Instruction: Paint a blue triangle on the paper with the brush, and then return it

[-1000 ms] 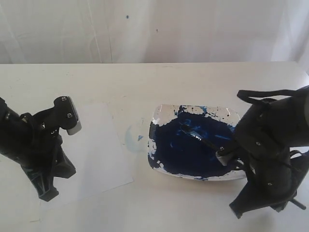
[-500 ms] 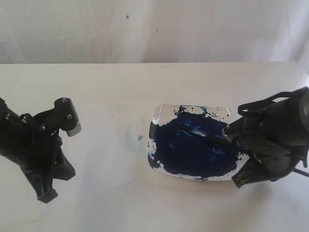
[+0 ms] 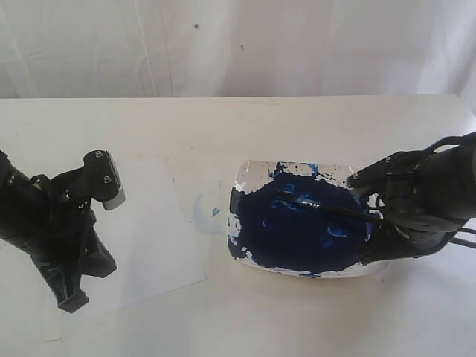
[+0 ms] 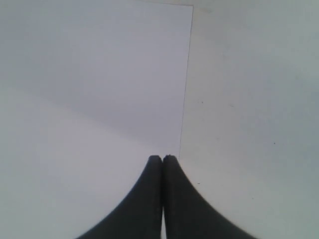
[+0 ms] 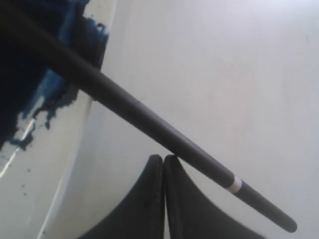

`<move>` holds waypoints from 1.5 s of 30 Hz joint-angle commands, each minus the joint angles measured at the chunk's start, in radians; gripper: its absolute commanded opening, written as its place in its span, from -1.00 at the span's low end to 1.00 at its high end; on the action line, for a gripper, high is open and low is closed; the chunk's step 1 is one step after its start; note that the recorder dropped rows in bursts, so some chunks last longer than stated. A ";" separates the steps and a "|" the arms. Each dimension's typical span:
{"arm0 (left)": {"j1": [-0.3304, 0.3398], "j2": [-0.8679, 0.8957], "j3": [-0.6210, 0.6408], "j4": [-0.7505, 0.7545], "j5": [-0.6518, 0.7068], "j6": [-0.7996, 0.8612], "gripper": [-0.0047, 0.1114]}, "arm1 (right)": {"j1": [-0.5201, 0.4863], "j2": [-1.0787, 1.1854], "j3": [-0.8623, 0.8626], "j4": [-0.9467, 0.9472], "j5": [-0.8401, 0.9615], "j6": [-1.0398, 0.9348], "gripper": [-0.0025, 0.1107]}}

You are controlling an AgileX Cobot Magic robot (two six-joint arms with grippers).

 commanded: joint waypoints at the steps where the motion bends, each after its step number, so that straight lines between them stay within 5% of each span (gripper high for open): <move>1: -0.004 -0.003 0.009 -0.016 0.020 0.000 -0.92 | -0.008 -0.003 -0.009 0.009 0.014 0.023 -0.96; 8: -0.004 -0.003 0.009 -0.016 -0.010 0.000 -0.92 | -0.005 -0.072 -0.009 0.092 0.100 0.051 -0.96; 23: -0.004 -0.003 0.009 -0.020 -0.016 0.000 -0.92 | -0.005 -0.379 0.002 0.359 -0.167 0.038 -0.96; 30: -0.004 -0.003 0.009 -0.020 -0.011 0.000 -0.92 | -0.005 -0.419 0.004 0.555 -0.088 0.061 -0.96; 40: -0.004 -0.003 0.009 -0.033 0.026 0.000 -0.92 | -0.005 -0.419 0.006 0.532 -0.028 0.902 -0.96; 45: -0.004 -0.003 0.009 -0.052 0.040 0.000 -0.92 | -0.005 -0.419 0.006 0.440 -0.053 1.012 -0.96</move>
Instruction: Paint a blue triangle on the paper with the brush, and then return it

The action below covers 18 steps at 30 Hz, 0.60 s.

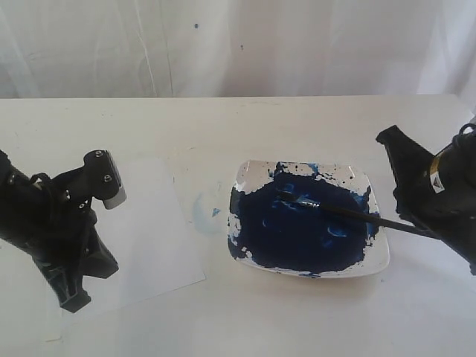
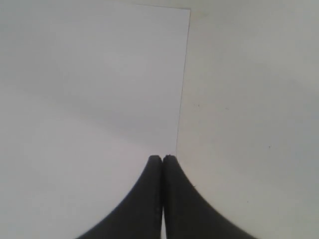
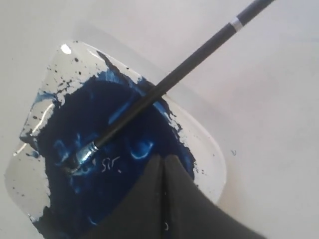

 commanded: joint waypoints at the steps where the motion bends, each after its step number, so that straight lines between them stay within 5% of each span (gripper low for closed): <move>1: -0.004 -0.004 0.009 -0.040 0.039 0.000 -0.92 | -0.005 -0.008 0.004 -0.087 -0.027 0.071 -0.96; 7: -0.004 -0.004 0.009 -0.049 0.042 0.003 -0.92 | -0.005 -0.004 0.004 -0.186 -0.056 0.090 -0.79; 10: -0.004 -0.004 0.009 -0.051 0.053 0.003 -0.92 | -0.005 0.018 0.004 -0.285 -0.139 0.047 -0.17; 12: -0.004 -0.004 0.009 -0.051 0.060 0.003 -0.92 | -0.005 0.033 0.004 -0.303 -0.170 0.033 0.08; 18: -0.004 -0.004 0.009 -0.051 0.060 0.003 -0.92 | -0.005 0.033 0.004 -0.246 -0.126 0.258 0.11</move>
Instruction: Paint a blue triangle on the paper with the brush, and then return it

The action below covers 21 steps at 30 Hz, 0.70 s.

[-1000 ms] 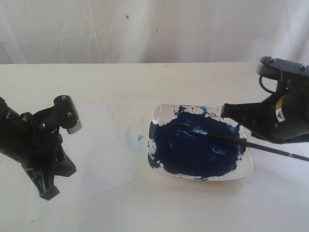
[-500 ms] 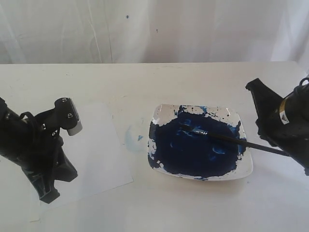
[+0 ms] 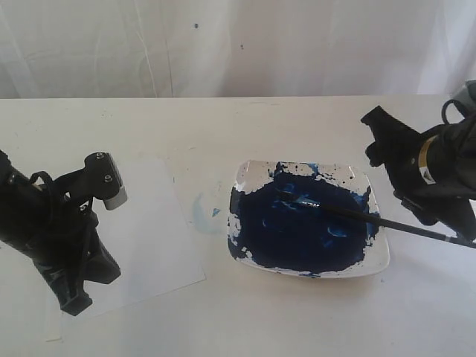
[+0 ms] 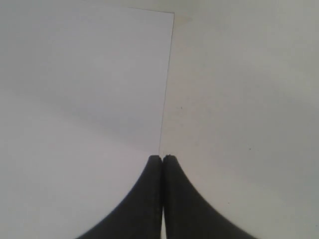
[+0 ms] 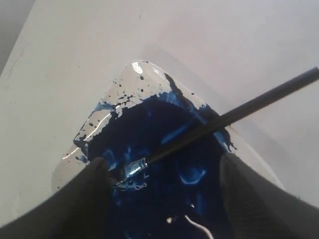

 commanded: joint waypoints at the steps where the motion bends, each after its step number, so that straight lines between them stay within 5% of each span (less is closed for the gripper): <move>1: -0.004 -0.004 0.009 -0.016 0.028 0.003 -0.92 | -0.009 0.006 0.004 0.000 0.045 0.140 0.11; 21: -0.004 -0.004 0.009 -0.016 0.031 0.003 -0.92 | -0.121 0.189 0.004 0.257 -0.151 0.140 0.11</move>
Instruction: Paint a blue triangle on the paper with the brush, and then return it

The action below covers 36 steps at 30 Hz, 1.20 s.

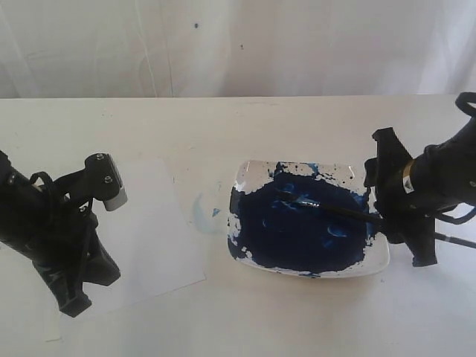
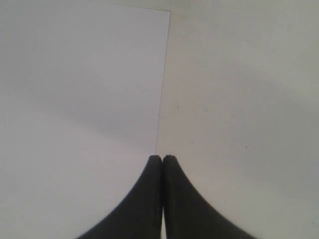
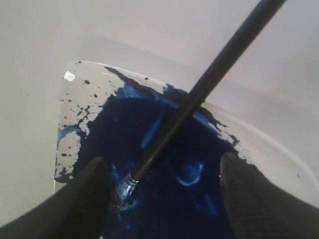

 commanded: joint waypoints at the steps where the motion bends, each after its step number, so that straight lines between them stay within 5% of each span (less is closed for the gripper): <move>1: -0.004 -0.004 0.009 -0.016 0.021 0.003 -0.92 | -0.021 0.006 0.004 0.015 0.017 0.003 0.11; 8: -0.004 -0.004 0.009 -0.016 0.019 0.003 -0.92 | -0.050 -0.005 0.004 0.013 0.177 0.003 0.10; 36: -0.004 -0.004 0.009 -0.016 0.023 0.019 -0.92 | -0.100 0.092 0.004 0.011 0.068 0.003 0.08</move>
